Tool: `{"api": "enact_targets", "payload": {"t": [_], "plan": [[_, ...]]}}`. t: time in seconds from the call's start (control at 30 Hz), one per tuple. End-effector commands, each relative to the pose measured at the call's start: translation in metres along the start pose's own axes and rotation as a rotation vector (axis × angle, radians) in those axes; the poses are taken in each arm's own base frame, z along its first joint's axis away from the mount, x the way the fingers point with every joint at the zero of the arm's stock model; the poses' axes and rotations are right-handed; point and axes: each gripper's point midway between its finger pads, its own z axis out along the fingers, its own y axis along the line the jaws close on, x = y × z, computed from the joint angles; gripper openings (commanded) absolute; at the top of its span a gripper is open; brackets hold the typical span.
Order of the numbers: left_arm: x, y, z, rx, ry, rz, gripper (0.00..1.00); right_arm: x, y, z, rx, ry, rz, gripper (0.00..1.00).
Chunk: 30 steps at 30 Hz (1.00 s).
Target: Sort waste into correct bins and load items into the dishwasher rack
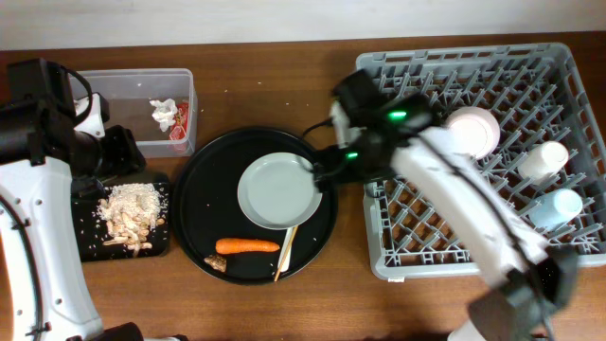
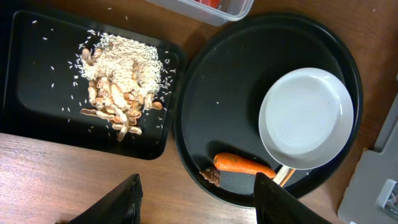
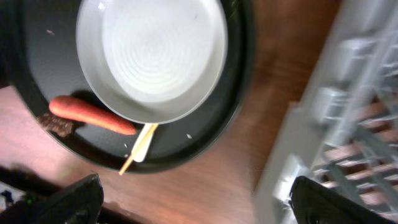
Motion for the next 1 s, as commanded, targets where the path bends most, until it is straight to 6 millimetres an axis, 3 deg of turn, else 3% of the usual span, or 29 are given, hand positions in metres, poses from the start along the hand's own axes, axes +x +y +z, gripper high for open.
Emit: {"api": "enact_targets", "payload": {"t": [0.0, 0.1, 0.17, 0.23, 0.33, 0.4, 0.43, 0.47, 0.57, 0.63, 0.67, 0.73, 0.83, 0.9, 0.97], "plan": [[0.000, -0.003, -0.001, 0.023, -0.002, -0.005, 0.57, -0.001, 0.003, 0.053, 0.087, 0.076, 0.166, 0.94], [-0.001, -0.003, 0.000, 0.023, -0.004, -0.004, 0.57, -0.001, 0.006, 0.105, 0.123, 0.141, 0.226, 0.80], [-0.001, -0.003, 0.000, 0.023, -0.005, -0.004, 0.57, 0.001, 0.001, 0.128, 0.146, 0.174, 0.262, 0.71], [-0.001, -0.003, 0.000, 0.023, -0.005, -0.004, 0.57, 0.005, -0.004, 0.145, 0.170, 0.207, 0.283, 0.69], [-0.001, -0.003, 0.000, 0.023, -0.005, -0.004, 0.57, 0.011, -0.010, 0.162, 0.196, 0.246, 0.300, 0.60], [-0.001, -0.003, 0.000, 0.023, -0.005, -0.004, 0.57, 0.013, -0.011, 0.165, 0.200, 0.254, 0.305, 0.32], [-0.001, -0.003, 0.000, 0.023, -0.004, -0.004, 0.57, 0.012, -0.011, 0.164, 0.196, 0.254, 0.306, 0.12], [-0.001, -0.003, 0.000, 0.023, -0.004, -0.004, 0.57, 0.012, -0.011, 0.164, 0.196, 0.254, 0.306, 0.04], [-0.001, -0.003, 0.000, 0.023, -0.004, -0.004, 0.57, 0.006, -0.007, 0.158, 0.183, 0.231, 0.302, 0.04], [-0.001, -0.003, 0.000, 0.023, -0.004, -0.004, 0.57, -0.011, 0.000, 0.138, 0.154, 0.176, 0.285, 0.04], [-0.001, -0.003, 0.000, 0.023, -0.002, -0.005, 0.57, -0.032, 0.000, 0.103, 0.139, 0.094, 0.274, 0.04], [-0.001, -0.003, 0.000, 0.023, -0.002, -0.005, 0.57, -0.064, -0.023, 0.014, 0.212, -0.110, 0.243, 0.04], [-0.001, -0.003, 0.000, 0.023, -0.003, -0.005, 0.57, -0.080, -0.072, -0.096, 0.435, -0.378, 0.157, 0.04], [-0.001, -0.003, 0.000, 0.023, -0.005, -0.004, 0.57, -0.075, -0.133, -0.175, 0.831, -0.549, 0.187, 0.04], [-0.001, -0.003, 0.000, 0.023, -0.005, -0.004, 0.57, -0.069, -0.166, -0.209, 1.072, -0.600, 0.245, 0.04]]}}
